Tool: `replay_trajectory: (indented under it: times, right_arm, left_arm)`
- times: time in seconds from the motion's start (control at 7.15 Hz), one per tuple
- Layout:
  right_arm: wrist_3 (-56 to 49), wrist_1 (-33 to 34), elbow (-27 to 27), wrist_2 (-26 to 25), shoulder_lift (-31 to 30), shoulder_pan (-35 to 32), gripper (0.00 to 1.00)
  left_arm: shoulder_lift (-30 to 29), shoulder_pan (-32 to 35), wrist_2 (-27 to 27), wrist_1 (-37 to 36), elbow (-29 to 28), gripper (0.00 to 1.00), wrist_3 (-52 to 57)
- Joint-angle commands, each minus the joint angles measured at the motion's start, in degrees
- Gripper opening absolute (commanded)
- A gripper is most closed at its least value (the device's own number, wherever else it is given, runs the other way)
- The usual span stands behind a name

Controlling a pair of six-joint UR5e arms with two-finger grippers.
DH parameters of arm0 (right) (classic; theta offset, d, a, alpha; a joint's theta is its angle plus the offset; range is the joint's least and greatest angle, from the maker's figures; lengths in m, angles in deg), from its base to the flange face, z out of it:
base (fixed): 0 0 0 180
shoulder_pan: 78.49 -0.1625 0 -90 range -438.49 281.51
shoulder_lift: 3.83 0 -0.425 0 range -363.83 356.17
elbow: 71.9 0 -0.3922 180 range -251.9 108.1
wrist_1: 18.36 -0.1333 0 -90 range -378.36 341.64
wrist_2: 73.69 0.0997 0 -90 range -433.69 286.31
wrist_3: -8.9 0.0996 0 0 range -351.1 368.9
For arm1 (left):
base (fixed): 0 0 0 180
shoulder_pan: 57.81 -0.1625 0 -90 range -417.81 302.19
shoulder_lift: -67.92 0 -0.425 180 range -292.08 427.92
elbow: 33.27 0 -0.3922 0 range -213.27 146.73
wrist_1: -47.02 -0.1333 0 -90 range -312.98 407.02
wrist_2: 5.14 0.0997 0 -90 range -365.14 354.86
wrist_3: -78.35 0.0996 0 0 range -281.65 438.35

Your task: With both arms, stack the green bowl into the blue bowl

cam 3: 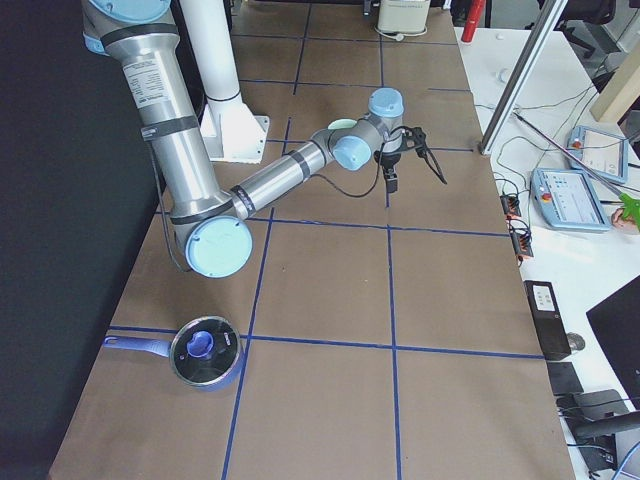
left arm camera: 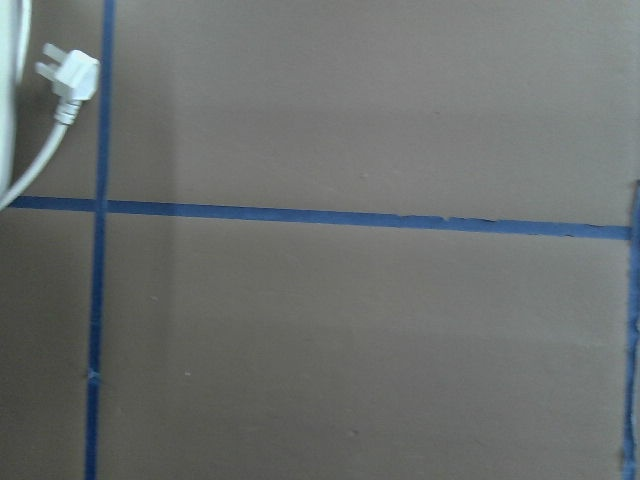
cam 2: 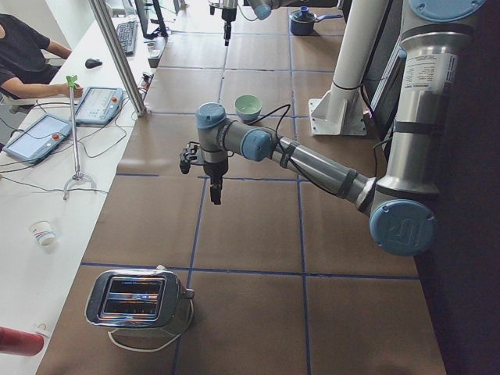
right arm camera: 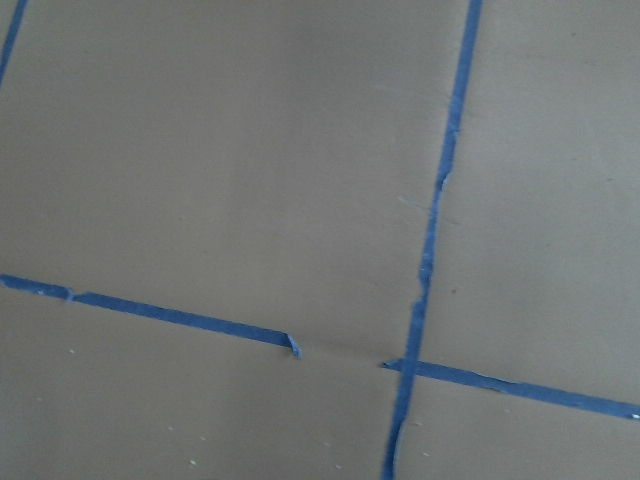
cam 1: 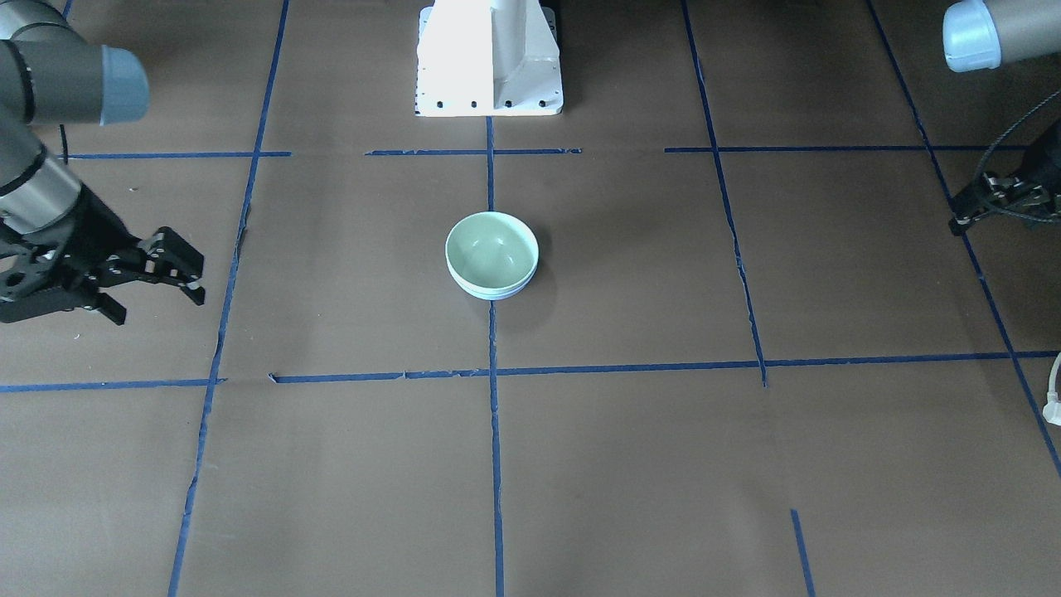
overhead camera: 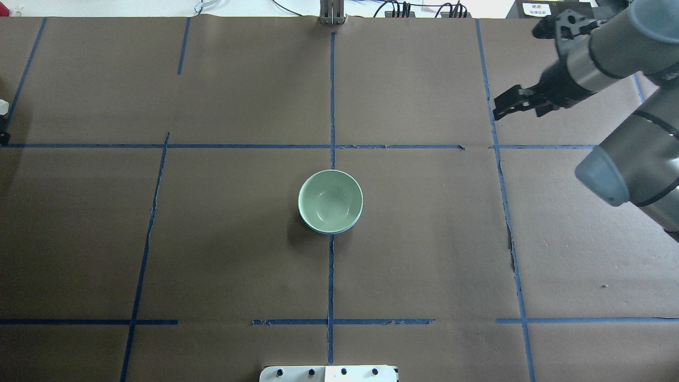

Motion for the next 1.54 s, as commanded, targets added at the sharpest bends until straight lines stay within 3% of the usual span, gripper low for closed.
replay_trajectory:
  times: [0.0,0.14,0.42,0.7,0.98,1.4]
  right_arm:
    - [-14.81,-0.04,0.25,7.24,-8.73,-9.99,1.00]
    - [-25.24,0.13,-1.05,8.05,-12.86,-14.30,1.00]
    - [-35.06,0.13,-5.00,8.15,-17.27,-20.12,1.00]
    - [-35.72,-0.66,-4.33,7.79,-20.46,-23.29,1.00]
    - [-35.55,-0.75,-4.85,6.05,-23.95,-23.31,1.00]
    - [-34.84,-0.04,-5.11,6.65,-23.97,-25.24,1.00]
  left_arm:
    - [0.66,8.82,-6.47,0.00,-9.19,1.00,18.34]
    - [1.53,10.86,-6.49,0.09,-10.62,1.00,20.69]
    - [4.95,12.02,-6.66,0.53,-10.55,1.00,20.80]
    - [7.16,12.73,-7.71,0.79,-9.85,1.00,20.98]
    - [7.51,14.04,-7.72,0.09,-11.34,1.00,31.23]
    - [8.49,17.29,-7.45,0.88,-13.09,1.00,31.00]
